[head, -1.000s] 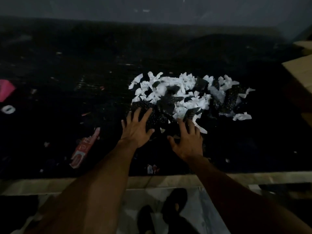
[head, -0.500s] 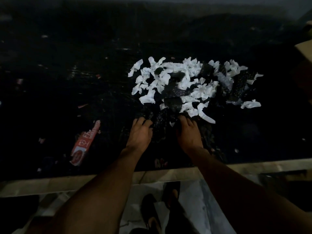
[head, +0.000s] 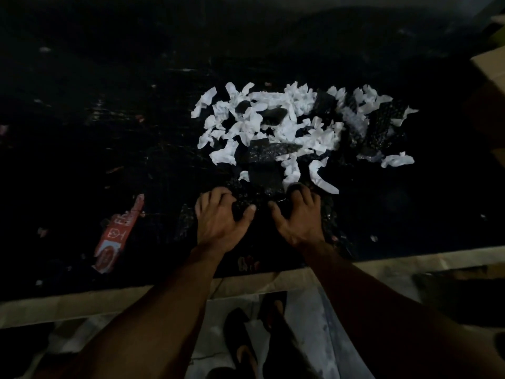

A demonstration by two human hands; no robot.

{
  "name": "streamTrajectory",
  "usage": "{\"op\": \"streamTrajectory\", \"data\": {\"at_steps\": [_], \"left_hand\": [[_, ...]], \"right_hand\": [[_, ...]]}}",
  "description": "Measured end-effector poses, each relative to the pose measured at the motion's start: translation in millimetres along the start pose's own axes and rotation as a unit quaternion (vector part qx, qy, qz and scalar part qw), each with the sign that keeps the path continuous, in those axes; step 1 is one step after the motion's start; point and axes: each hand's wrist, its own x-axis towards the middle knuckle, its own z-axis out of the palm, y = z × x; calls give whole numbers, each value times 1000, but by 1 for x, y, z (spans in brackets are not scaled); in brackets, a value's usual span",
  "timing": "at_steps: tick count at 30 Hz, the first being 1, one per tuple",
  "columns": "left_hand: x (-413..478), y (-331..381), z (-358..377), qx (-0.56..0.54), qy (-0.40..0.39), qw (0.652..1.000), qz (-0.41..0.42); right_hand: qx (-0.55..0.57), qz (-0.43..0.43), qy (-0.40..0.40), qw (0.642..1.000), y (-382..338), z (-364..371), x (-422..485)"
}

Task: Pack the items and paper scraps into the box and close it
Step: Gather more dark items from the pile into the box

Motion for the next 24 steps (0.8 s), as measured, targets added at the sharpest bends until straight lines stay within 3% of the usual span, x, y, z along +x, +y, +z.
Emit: {"op": "streamTrajectory", "data": {"at_steps": [3,8,12,19,24], "left_hand": [[5,0,4,11,26,999,-15],[3,1,2,-86,79,993,-25],[2,-1,5,-39,51,998,25],[-2,8,5,-5,7,999,49],[-5,9,10,64,0,994,85]], "right_hand": [[-2,8,21,1000,4,3,7],[31,16,-3,999,8,-2,16],[-25,-7,-71,997,10,-3,17],[-24,-59,-62,996,15,-6,3],[-32,-42,-79,995,19,-2,4]]}}
